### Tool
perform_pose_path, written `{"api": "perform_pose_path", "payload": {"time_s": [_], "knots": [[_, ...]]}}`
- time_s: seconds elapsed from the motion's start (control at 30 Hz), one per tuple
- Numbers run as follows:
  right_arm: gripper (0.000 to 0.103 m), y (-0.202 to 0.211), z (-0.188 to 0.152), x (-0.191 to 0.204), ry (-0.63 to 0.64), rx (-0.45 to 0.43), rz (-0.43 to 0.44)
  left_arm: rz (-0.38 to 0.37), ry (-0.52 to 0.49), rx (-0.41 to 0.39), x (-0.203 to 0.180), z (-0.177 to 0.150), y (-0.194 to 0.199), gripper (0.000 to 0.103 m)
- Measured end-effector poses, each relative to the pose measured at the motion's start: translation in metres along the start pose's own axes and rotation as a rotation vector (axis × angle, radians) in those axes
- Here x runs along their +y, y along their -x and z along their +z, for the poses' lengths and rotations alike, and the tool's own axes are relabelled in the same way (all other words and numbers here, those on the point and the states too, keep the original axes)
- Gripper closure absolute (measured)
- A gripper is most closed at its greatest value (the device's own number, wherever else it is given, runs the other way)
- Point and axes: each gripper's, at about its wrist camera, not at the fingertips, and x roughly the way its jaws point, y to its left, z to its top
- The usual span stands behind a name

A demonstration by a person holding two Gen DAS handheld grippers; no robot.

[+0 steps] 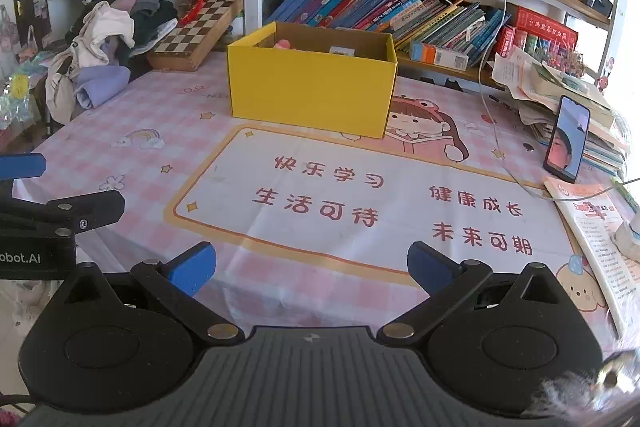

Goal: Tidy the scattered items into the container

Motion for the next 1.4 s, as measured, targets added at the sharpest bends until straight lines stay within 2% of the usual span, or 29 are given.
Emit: {"api": "perform_pose_path", "payload": {"time_s": [0.1, 0.6, 1.4], "knots": [[0.0, 0.001, 0.0, 0.011, -0.007, 0.0, -0.011, 0.002, 0.001, 0.001, -0.001, 0.0, 0.0, 0.0], [0.0, 0.0, 0.0, 0.001, -0.025, 0.008, -0.02, -0.022, -0.014, 0.006, -0.008, 0.003, -0.005, 0.0], [0.0, -0.002, 0.002, 0.007, -0.011, 0.023, -0.009, -0.014, 0.014, 0.024, 0.001, 0.003, -0.006, 0.0]]}}
